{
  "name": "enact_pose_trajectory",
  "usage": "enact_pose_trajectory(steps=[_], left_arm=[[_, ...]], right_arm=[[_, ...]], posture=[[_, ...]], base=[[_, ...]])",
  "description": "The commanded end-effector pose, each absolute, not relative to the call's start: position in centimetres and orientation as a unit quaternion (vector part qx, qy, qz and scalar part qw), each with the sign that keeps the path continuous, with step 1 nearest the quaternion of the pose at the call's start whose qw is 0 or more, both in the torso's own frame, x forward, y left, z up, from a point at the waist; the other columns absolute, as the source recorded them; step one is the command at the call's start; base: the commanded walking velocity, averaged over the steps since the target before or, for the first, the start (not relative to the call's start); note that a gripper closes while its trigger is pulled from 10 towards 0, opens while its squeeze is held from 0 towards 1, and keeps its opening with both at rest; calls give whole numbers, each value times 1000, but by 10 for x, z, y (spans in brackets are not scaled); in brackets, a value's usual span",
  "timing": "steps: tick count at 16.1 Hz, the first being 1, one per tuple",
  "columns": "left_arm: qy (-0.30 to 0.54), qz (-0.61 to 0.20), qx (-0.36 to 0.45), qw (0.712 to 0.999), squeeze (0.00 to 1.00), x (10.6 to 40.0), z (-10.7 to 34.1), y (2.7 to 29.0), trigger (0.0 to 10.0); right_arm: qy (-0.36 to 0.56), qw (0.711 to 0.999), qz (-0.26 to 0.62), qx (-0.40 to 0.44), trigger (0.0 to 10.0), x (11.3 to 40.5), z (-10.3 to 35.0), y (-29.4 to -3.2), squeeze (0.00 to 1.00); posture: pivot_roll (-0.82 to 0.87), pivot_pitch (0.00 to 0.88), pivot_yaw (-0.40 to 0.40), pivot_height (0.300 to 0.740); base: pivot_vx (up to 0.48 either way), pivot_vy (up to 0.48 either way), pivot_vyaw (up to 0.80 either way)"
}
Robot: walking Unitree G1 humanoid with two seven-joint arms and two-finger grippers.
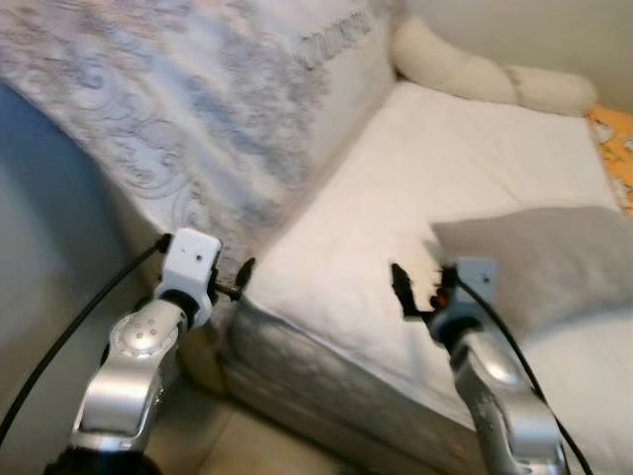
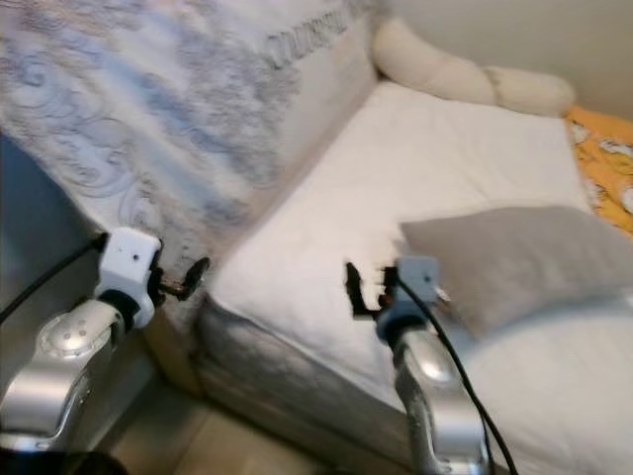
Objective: Clean up the room
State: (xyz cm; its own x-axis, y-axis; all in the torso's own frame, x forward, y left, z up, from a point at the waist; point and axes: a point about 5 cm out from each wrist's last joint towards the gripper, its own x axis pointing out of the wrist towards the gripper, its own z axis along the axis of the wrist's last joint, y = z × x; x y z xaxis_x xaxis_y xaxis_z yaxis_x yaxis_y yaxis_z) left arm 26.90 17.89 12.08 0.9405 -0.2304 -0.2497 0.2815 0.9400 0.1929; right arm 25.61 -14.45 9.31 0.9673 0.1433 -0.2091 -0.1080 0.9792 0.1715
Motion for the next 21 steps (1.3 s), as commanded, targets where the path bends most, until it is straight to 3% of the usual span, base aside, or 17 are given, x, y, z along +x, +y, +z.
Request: enact_pose_trajectory(steps=[1, 14, 15, 16, 21], left_arm=[[101, -135, 104, 980, 0, 269, 124, 175, 10000], [72, -127, 100, 984, 0, 273, 134, 174, 10000], [72, -127, 99, 984, 0, 272, 134, 174, 10000], [72, -126, 98, 985, 0, 273, 134, 174, 10000], [70, -118, 96, 986, 0, 273, 134, 174, 10000]], right_arm=[[112, 989, 52, 79, 10000, 254, 94, -150, 1000], [102, 992, 54, 42, 10000, 259, 99, -147, 1000], [94, 993, 57, 40, 10000, 260, 100, -146, 420], [94, 993, 57, 40, 10000, 260, 100, -146, 0], [95, 994, 51, 36, 10000, 260, 100, -148, 0]], posture=[[124, 0, -35, 740], [123, 0, -33, 740], [121, 0, -32, 740], [120, 0, -32, 740], [118, 0, -35, 740]], base=[[0, 0, -744], [21, 0, -698], [281, 0, 0], [281, 0, 0], [279, 0, 0]])
